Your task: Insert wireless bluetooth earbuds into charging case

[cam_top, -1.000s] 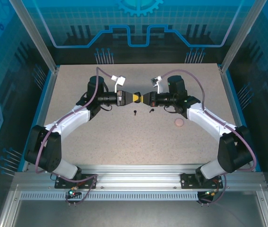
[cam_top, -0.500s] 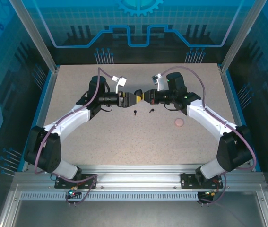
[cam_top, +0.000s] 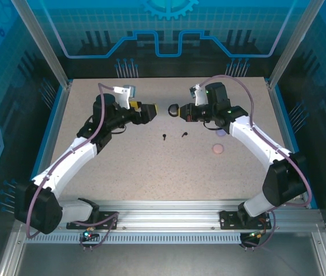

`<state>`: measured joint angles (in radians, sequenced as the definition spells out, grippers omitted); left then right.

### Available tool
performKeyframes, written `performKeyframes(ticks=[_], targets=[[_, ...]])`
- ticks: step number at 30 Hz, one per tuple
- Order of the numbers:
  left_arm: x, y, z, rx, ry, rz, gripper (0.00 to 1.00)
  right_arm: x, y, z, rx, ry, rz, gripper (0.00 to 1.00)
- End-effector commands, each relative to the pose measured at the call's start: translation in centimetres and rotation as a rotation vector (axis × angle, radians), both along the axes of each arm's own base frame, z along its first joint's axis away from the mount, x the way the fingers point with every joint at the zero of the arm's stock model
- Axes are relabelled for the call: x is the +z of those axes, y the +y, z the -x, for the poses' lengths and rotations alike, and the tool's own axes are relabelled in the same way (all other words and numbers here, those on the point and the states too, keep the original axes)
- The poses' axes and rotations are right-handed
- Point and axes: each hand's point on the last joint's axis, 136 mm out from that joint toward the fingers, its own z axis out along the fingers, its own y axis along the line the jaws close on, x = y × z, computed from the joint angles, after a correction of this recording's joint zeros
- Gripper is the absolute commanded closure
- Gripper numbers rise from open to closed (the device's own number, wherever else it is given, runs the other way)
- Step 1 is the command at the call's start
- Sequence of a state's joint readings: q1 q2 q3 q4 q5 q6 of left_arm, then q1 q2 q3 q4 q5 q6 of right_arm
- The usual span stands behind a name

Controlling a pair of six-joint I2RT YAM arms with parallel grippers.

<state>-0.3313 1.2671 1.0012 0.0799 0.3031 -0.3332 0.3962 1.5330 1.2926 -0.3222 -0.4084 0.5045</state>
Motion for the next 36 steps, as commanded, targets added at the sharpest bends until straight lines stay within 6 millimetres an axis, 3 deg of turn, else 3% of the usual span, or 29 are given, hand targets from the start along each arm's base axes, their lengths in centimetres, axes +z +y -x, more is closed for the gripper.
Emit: performKeyframes(ticks=[1,11,19,29,36], targets=[[0.7,1.3,-0.6,0.065,-0.039,-0.06,0.01,0.7,-0.7,-0.8,-0.008,-0.015,0.029,1.0],[1.4,2.1,-1.8,0.105,-0.049,-0.086,0.01,1.4,-2.7,-2.7,0.015,-0.094,0.226,1.0],[-1.3,0.2,-1.7,-0.071,0.092,-0.21,0.01,1.0,-3.4,-3.9,0.107,-0.17,0.386,1.0],[-2.8,-4.2,1.7,-0.484,0.232,-0.184,0.02,0.9,-1.9,-1.8,0.317,-0.243,0.434,1.0],[-3.8,-5.4,2.5,-0.615,0.327,-0.151,0.12,-0.6,-0.9,-0.5,0.391,-0.255,0.462,1.0]])
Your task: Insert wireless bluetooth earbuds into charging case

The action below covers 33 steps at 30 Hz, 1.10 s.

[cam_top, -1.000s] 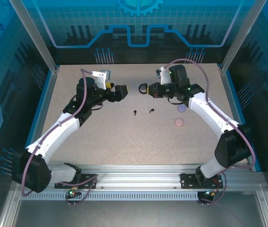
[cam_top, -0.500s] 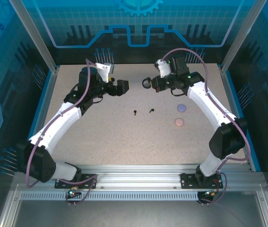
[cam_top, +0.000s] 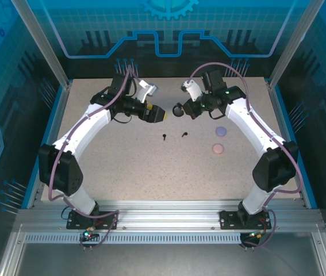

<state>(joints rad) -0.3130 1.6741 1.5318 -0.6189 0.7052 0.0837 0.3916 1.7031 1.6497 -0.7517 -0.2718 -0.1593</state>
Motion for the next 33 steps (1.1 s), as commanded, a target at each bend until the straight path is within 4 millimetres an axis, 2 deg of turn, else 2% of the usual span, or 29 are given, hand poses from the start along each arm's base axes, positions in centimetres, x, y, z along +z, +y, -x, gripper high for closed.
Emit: performKeyframes(ticks=[1,6,11,14,25,33], targets=[[0.4,-0.5,2.1,-0.113,0.074,0.041,0.13,-0.4,1.2,1.5,0.081,0.004,0.005,1.0],[0.5,-1.0,2.6,-0.155,0.119,0.063,0.15,-0.1,2.5,2.8,0.127,-0.018,-0.001,1.0],[0.6,-1.4,3.0,-0.197,0.145,0.086,0.28,0.4,3.3,3.7,0.161,-0.03,0.004,1.0],[0.5,-1.5,3.2,-0.217,0.172,0.097,0.33,0.8,3.6,4.0,0.171,-0.033,-0.004,1.0],[0.3,-2.0,3.3,-0.241,0.209,0.131,0.38,1.4,4.9,4.5,0.201,-0.033,-0.028,1.0],[0.2,-2.1,3.4,-0.254,0.216,0.139,0.49,1.4,5.3,4.4,0.206,-0.028,-0.031,1.0]])
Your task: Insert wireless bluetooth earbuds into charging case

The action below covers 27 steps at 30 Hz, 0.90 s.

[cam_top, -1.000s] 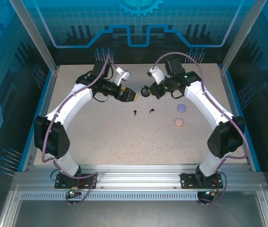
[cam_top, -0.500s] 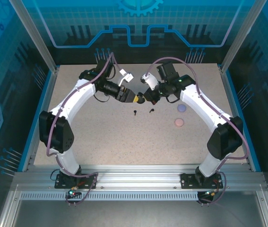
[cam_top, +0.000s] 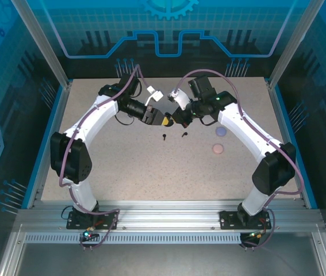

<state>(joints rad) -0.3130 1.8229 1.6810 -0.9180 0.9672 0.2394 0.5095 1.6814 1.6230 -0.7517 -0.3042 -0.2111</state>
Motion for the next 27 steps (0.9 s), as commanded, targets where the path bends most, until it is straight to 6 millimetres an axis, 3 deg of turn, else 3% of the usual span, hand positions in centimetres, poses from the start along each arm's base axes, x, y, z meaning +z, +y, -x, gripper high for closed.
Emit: performKeyframes(ticks=[1,27], targets=[[0.83,-0.28,0.24,-0.028,0.005,0.037,0.5,1.4,0.85,0.53,0.032,-0.01,-0.031,1.0],[1.16,-0.76,0.58,-0.046,0.011,0.082,0.64,1.86,1.37,0.39,0.038,-0.011,-0.047,1.0]])
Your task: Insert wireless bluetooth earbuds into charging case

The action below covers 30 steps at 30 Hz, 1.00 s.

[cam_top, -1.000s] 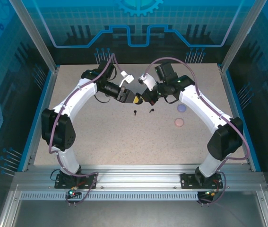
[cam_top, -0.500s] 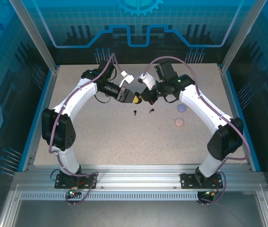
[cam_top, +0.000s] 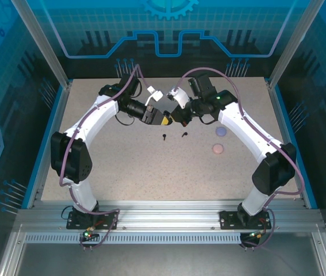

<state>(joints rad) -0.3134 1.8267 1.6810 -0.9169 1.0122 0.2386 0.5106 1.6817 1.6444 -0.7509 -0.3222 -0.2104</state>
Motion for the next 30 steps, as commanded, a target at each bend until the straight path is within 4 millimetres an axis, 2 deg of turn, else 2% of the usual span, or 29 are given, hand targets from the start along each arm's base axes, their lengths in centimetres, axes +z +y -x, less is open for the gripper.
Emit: performKeyframes(ticks=[1,5,12,15,17,19,21,24,30], targets=[[0.7,-0.5,0.2,-0.026,-0.007,0.045,0.63,0.9,1.0,0.4,0.026,0.002,-0.024,1.0],[0.7,-0.5,0.1,-0.019,-0.016,0.05,0.64,0.9,1.0,0.4,0.026,0.002,-0.024,1.0],[0.7,-0.5,0.0,-0.014,-0.021,0.055,0.77,0.9,1.0,0.4,0.024,0.001,-0.022,1.0],[0.6,-0.5,0.0,-0.014,-0.019,0.055,0.87,0.9,0.9,0.3,0.017,-0.003,-0.021,1.0],[0.5,-0.5,0.0,-0.012,-0.025,0.055,0.98,1.0,0.7,-0.1,-0.003,-0.012,-0.015,1.0],[0.4,-0.4,0.1,-0.008,-0.029,0.054,1.0,1.1,0.5,-0.7,-0.031,-0.018,-0.009,1.0],[0.4,-0.3,0.1,-0.001,-0.039,0.055,1.0,1.1,0.1,-1.3,-0.06,-0.018,0.0,0.9],[0.4,-0.2,0.4,0.003,-0.048,0.057,1.0,1.5,-0.6,-2.0,-0.095,-0.017,-0.006,0.82],[0.0,0.1,0.4,0.014,-0.048,0.052,1.0,3.6,-1.1,-1.9,-0.103,-0.031,-0.06,0.64]])
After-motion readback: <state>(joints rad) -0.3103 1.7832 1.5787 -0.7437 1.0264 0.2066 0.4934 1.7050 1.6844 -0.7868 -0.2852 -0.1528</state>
